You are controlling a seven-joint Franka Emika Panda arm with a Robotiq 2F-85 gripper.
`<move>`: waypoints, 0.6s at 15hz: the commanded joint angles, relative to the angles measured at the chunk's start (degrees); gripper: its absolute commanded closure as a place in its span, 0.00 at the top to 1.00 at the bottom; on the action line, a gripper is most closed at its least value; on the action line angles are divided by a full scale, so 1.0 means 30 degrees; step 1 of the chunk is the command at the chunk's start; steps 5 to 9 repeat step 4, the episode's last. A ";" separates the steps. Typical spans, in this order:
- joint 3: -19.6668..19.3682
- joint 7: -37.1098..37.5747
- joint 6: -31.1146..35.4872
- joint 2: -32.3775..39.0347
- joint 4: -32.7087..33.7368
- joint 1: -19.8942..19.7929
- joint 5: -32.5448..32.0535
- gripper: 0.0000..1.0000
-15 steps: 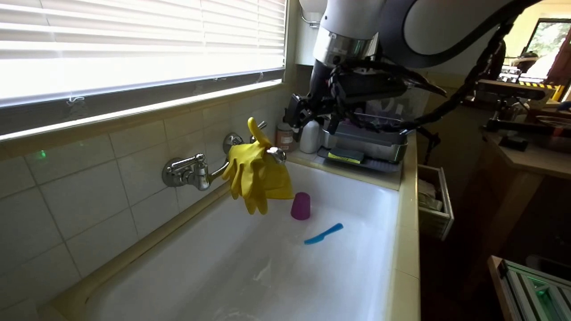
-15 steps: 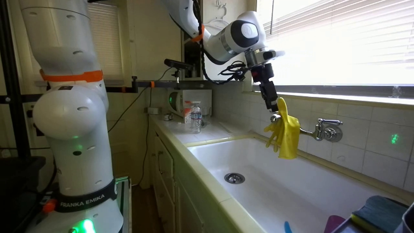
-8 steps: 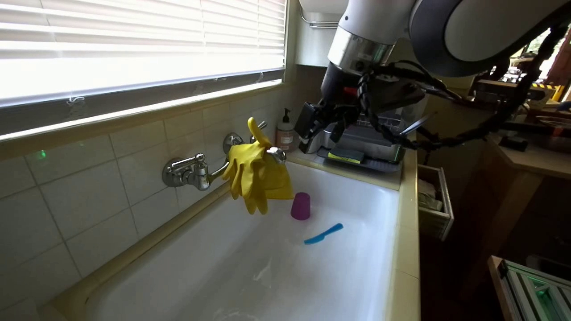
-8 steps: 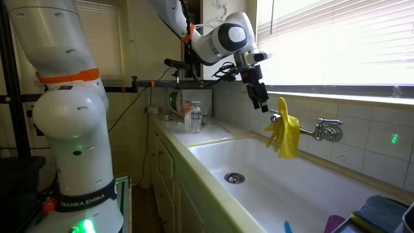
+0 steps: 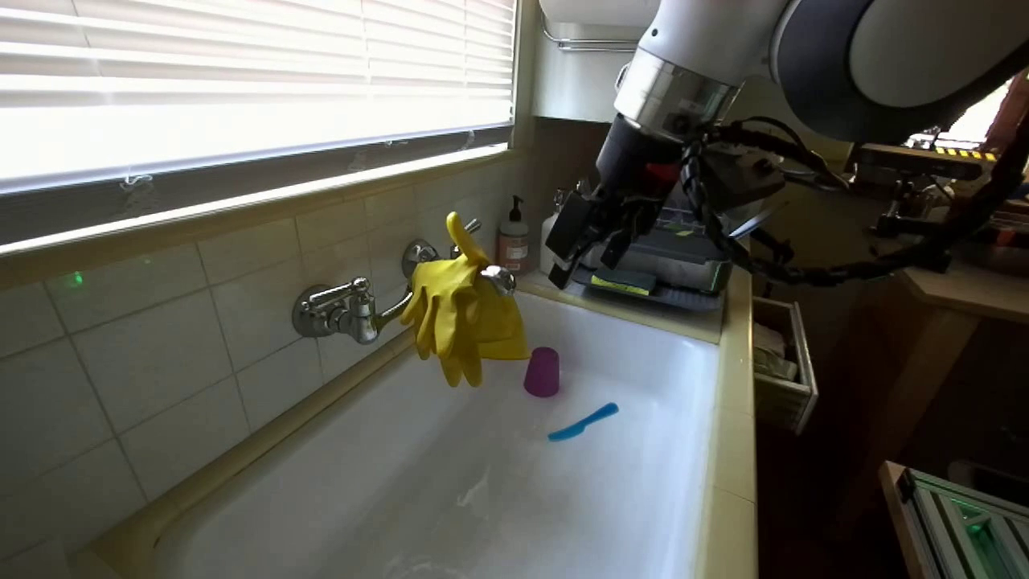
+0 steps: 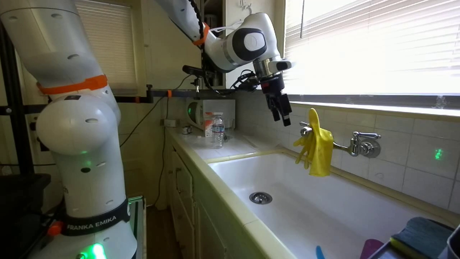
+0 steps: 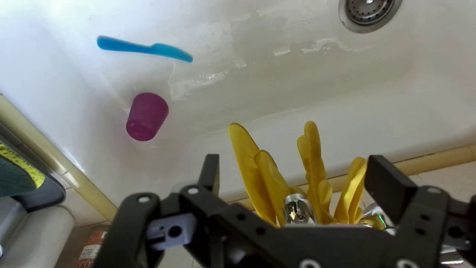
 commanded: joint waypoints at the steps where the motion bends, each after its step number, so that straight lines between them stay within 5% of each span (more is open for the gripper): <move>1: 0.0539 -0.0209 -0.0012 -0.0089 -0.0064 -0.0563 0.0274 1.00; 9: 0.0554 -0.0228 -0.0011 -0.0184 -0.0198 -0.0572 0.0302 1.00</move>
